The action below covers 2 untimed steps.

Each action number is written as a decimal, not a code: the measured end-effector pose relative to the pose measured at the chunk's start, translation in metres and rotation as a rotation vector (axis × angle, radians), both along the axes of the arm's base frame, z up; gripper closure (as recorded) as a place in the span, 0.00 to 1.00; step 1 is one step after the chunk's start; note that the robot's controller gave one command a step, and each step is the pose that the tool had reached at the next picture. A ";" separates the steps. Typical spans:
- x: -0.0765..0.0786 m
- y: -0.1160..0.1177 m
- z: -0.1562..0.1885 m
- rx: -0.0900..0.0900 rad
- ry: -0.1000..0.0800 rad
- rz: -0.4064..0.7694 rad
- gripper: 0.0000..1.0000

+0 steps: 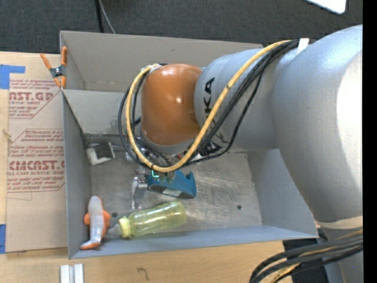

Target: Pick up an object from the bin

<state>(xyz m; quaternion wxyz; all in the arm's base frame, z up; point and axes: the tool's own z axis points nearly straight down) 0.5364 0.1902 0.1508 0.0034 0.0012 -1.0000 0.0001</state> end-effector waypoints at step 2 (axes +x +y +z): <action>0.006 -0.060 -0.043 0.003 -0.011 -0.028 0.00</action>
Offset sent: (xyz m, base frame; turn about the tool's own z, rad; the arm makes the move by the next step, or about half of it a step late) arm 0.0081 -0.1094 -0.0808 0.0572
